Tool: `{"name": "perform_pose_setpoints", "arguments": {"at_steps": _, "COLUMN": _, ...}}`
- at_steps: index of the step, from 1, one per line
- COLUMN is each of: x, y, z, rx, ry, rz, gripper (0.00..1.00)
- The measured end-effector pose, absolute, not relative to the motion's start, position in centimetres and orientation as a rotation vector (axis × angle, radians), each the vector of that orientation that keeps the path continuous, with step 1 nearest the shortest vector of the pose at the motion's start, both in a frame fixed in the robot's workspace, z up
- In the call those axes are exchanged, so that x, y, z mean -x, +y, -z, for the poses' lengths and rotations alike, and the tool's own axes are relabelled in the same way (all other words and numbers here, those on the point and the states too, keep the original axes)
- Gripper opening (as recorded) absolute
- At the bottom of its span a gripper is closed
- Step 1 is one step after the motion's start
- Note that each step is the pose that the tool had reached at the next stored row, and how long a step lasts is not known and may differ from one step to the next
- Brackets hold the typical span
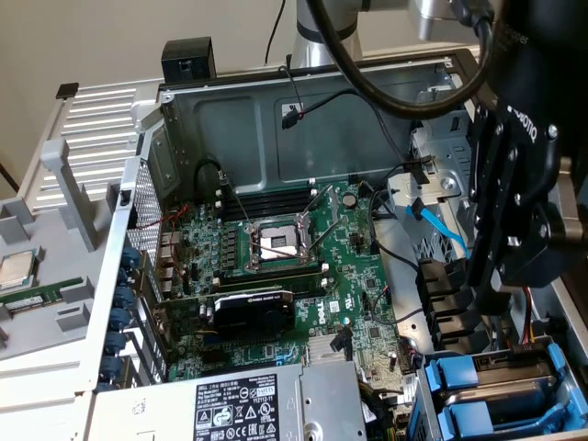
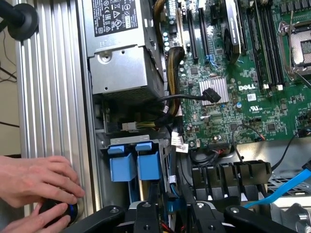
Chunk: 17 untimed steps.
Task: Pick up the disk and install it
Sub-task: 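Insert the second disk wire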
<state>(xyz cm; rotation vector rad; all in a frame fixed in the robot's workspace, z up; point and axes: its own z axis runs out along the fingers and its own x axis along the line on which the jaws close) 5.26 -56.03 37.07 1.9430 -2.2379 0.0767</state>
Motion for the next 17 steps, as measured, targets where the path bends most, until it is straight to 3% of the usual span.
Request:
{"name": "perform_pose_setpoints", "arguments": {"at_steps": 12, "x": -4.99, "y": -56.02, "z": -37.07, "rx": -1.944, "ry": -2.240, "rz": -0.081, "gripper": 0.31}}
{"name": "perform_pose_setpoints", "arguments": {"at_steps": 14, "x": -4.98, "y": -56.02, "z": -37.07, "rx": -1.945, "ry": -2.241, "rz": -0.082, "gripper": 0.29}}
{"name": "perform_pose_setpoints", "arguments": {"at_steps": 16, "x": -4.98, "y": -56.02, "z": -37.07, "rx": -1.945, "ry": -2.241, "rz": -0.082, "gripper": 0.16}}
{"name": "perform_pose_setpoints", "arguments": {"at_steps": 17, "x": -4.98, "y": -56.02, "z": -37.07, "rx": -1.945, "ry": -2.241, "rz": -0.082, "gripper": 0.16}}
